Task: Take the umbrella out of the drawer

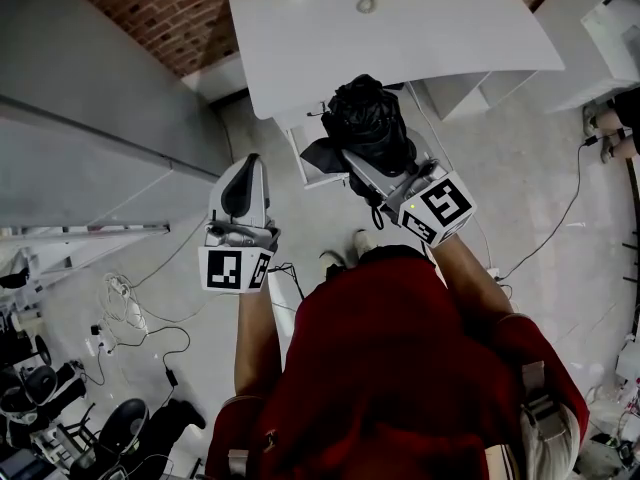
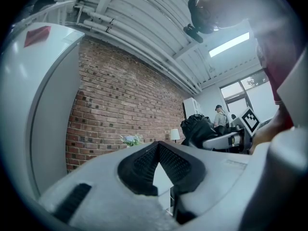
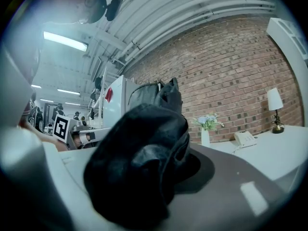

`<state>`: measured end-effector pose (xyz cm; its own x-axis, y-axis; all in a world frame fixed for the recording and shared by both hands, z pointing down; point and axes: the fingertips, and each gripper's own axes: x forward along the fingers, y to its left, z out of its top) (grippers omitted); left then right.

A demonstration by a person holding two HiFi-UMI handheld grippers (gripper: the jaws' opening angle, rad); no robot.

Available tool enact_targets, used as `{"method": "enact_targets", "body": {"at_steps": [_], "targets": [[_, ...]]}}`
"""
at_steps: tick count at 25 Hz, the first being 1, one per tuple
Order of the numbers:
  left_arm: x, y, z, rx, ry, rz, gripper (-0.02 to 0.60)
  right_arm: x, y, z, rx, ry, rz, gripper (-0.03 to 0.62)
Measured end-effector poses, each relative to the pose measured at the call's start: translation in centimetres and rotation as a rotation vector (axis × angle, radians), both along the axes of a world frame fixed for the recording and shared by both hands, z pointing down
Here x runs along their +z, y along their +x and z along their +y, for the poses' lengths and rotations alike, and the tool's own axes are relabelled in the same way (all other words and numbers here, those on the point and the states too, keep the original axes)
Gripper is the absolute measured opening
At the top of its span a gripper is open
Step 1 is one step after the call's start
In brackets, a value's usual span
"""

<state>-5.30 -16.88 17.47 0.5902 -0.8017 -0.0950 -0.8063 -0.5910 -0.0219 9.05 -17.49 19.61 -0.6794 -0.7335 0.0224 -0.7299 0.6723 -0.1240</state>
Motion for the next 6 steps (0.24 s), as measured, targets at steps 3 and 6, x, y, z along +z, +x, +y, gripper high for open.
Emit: {"method": "enact_targets", "body": {"at_steps": [3,6], "targets": [[0.11,-0.41,-0.2,-0.002,0.0,0.004,0.006,0.1,-0.16,-0.07,-0.001,-0.001,0.009,0.25],[0.24,-0.81,-0.39,-0.002,0.002,0.006,0.006,0.22,-0.43,-0.18,0.001,0.0,0.015,0.25]]}}
